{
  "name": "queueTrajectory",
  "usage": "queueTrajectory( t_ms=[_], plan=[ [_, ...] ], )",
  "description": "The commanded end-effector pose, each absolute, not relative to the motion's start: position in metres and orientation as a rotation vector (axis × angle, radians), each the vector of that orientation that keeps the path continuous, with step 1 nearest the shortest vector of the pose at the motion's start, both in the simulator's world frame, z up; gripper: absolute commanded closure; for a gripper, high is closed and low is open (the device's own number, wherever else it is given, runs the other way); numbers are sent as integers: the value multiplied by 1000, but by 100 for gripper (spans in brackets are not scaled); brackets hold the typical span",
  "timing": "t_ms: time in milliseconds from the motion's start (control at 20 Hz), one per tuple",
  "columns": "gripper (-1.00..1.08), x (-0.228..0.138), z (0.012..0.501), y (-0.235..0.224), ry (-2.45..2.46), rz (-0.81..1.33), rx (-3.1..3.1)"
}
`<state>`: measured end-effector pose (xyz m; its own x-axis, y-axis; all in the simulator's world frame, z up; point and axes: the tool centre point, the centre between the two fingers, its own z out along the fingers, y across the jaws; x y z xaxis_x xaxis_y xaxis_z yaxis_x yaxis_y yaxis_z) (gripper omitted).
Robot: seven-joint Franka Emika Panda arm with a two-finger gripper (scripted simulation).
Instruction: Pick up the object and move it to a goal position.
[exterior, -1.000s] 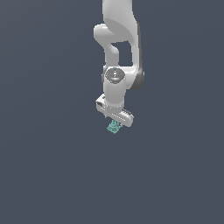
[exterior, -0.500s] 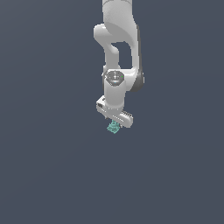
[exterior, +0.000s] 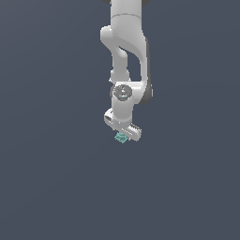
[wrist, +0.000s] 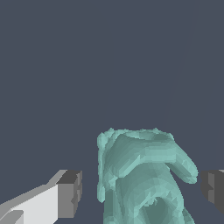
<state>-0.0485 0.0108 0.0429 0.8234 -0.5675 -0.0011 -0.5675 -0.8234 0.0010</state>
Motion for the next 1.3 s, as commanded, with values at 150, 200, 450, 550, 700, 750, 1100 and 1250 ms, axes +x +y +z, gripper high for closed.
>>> queueTrajectory(
  t_ms=[150, 200, 450, 550, 700, 750, 1100, 1250],
  plan=[
    [108, -48, 41, 11, -934, 0, 3000],
    [108, -48, 41, 11, -934, 0, 3000],
    [108, -48, 41, 11, -934, 0, 3000],
    [108, -48, 41, 11, -933, 0, 3000],
    [108, -48, 43, 11, -933, 0, 3000],
    [108, -48, 45, 10, -933, 0, 3000],
    [108, -52, 71, 5, -934, 0, 3000],
    [108, -54, 91, 2, -934, 0, 3000]
  ],
)
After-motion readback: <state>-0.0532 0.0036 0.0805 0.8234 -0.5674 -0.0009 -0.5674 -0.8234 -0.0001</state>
